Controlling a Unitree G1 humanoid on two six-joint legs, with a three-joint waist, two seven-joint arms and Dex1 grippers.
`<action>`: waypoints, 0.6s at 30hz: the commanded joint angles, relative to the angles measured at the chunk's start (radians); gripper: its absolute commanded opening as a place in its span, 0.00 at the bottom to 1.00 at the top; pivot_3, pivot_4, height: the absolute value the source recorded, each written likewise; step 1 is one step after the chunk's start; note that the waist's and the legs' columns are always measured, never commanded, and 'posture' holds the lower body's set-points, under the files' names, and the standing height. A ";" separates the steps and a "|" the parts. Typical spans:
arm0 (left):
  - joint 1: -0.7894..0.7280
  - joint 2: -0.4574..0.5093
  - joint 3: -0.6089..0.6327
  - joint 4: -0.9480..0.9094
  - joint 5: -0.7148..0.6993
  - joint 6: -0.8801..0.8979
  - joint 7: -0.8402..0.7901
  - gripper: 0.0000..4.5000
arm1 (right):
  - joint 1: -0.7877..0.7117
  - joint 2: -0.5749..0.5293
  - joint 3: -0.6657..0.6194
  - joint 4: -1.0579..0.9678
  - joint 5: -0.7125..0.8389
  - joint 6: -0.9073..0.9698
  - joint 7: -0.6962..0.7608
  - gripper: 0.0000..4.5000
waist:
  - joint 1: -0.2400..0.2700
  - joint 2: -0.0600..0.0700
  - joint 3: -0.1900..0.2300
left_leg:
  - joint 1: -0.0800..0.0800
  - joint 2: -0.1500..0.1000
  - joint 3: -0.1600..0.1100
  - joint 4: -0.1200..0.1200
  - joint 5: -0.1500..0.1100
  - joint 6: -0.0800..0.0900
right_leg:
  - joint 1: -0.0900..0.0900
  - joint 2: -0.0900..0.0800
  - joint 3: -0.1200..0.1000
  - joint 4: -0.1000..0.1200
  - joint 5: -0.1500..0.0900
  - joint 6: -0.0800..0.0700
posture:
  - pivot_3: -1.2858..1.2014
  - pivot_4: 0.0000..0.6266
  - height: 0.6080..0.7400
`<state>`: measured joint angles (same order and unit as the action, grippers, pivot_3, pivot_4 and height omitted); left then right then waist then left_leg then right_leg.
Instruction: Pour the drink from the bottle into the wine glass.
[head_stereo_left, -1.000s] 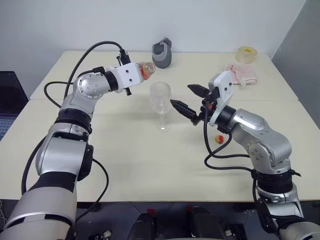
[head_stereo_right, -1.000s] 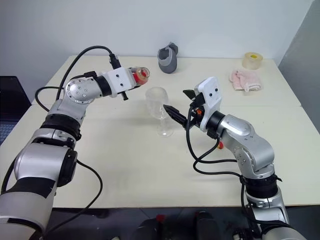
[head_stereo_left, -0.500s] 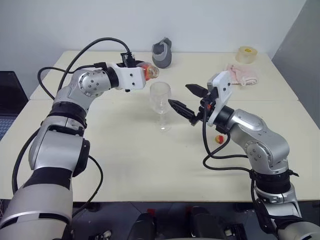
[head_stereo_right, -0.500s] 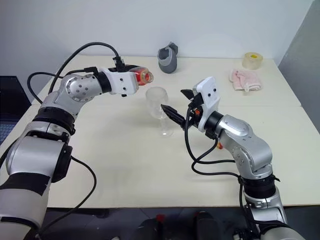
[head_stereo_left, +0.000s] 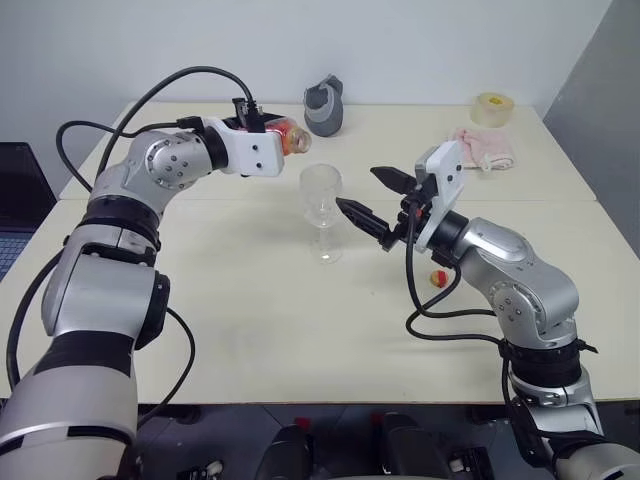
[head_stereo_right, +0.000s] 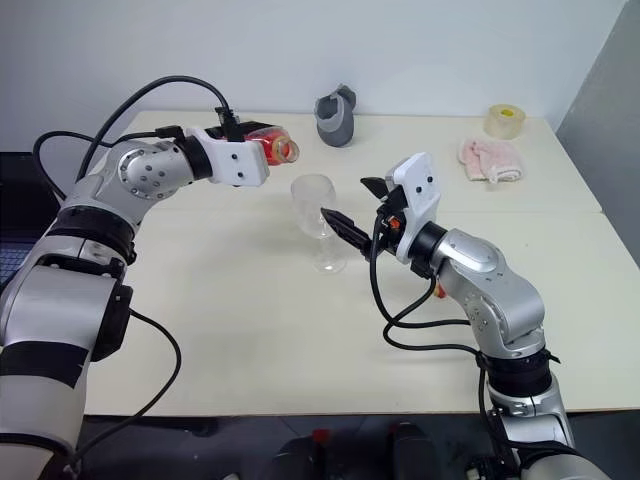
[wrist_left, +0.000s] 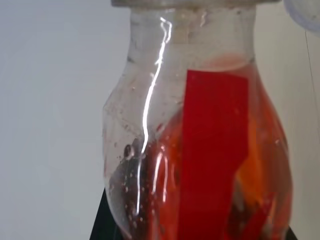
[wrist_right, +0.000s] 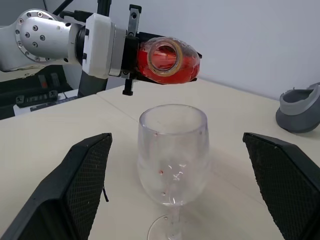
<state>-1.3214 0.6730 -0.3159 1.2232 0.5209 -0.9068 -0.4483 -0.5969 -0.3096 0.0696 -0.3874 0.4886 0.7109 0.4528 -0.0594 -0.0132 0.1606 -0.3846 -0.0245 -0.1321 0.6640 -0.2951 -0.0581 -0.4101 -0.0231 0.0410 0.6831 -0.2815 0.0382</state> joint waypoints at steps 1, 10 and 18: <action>-0.051 0.024 0.003 -0.013 0.001 -0.026 0.028 0.23 | -0.023 -0.003 -0.006 -0.016 -0.007 -0.025 0.007 1.00 | 0.000 0.000 0.000 | 0.000 0.000 0.000 0.000 0.000 0.000 | 0.000 0.000 0.000 0.000 0.000 0.000 | 0.52 0.24 1.00; -0.054 0.042 -0.011 -0.011 0.026 -0.056 0.032 0.23 | -0.036 -0.003 -0.009 0.000 -0.013 -0.034 0.012 1.00 | -0.001 0.000 0.000 | 0.000 0.000 0.000 0.000 0.000 0.000 | 0.000 0.000 0.000 0.000 0.000 0.000 | 0.52 0.24 1.00; -0.073 0.051 -0.037 -0.003 0.064 -0.070 0.068 0.23 | -0.036 -0.005 -0.009 0.001 -0.012 -0.035 0.015 1.00 | -0.001 0.000 0.000 | 0.000 0.000 0.000 0.000 0.000 0.000 | 0.000 0.000 0.000 0.000 0.000 0.000 | 0.52 0.24 1.00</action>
<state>-1.3511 0.7039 -0.3589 1.2240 0.5893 -0.9667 -0.4047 -0.6095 -0.3100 0.0696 -0.3669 0.4817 0.7027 0.4585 -0.0600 -0.0132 0.1606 -0.3846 -0.0246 -0.1320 0.6641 -0.2951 -0.0580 -0.4102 -0.0231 0.0410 0.6834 -0.2815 0.0382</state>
